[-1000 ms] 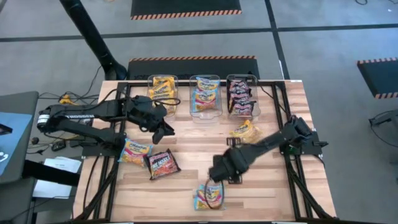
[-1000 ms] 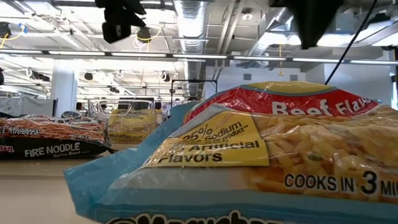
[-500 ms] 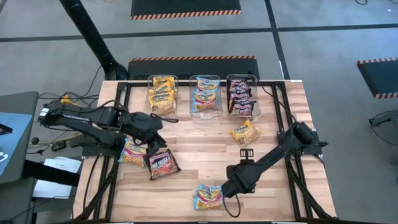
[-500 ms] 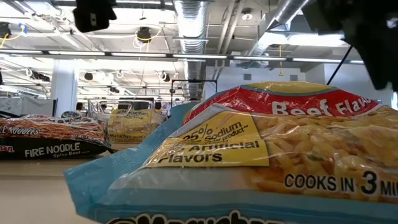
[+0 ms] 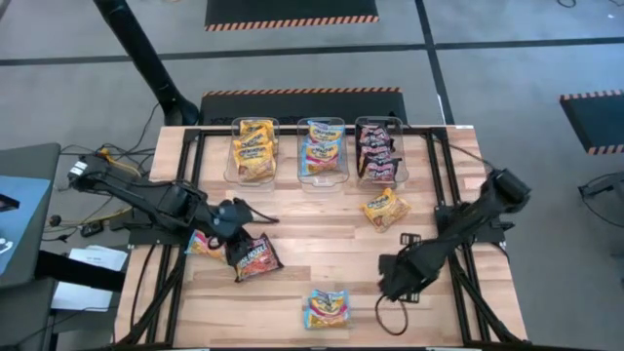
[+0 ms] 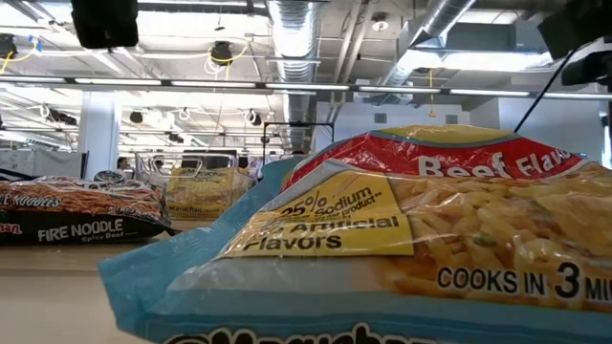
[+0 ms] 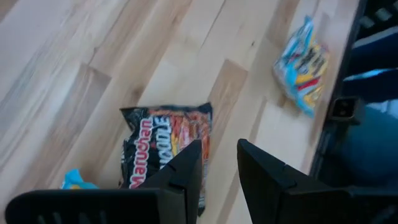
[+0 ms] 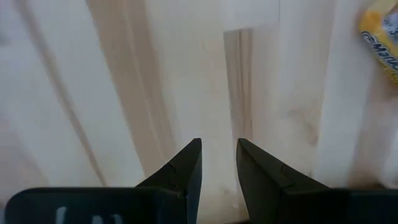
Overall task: Sort Maruchan noodles
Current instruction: Put the yellow noodle pack into the left transparent bin
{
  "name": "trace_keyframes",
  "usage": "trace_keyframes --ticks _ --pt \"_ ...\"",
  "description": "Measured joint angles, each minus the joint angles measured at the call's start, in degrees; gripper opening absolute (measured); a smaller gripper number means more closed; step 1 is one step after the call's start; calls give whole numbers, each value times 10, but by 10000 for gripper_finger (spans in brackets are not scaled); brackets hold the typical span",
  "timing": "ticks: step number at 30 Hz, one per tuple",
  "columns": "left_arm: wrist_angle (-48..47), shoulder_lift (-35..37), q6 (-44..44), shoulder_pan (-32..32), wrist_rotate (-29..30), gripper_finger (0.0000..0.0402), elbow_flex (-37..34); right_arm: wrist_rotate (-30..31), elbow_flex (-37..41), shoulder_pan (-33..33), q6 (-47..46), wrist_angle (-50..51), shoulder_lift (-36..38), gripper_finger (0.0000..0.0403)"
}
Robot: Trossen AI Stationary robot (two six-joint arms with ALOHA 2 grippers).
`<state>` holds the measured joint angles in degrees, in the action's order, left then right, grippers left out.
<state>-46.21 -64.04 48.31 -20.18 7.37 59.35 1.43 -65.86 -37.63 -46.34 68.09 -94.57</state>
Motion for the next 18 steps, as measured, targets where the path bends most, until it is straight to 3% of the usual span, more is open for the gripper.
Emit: trace_keyframes --ticks 12,18 --pt "0 -50 -15 -10 15 88 0 73 142 58 11 -53 219 125" --pt "0 -57 -20 -10 18 88 -1 96 175 136 74 -57 265 125"
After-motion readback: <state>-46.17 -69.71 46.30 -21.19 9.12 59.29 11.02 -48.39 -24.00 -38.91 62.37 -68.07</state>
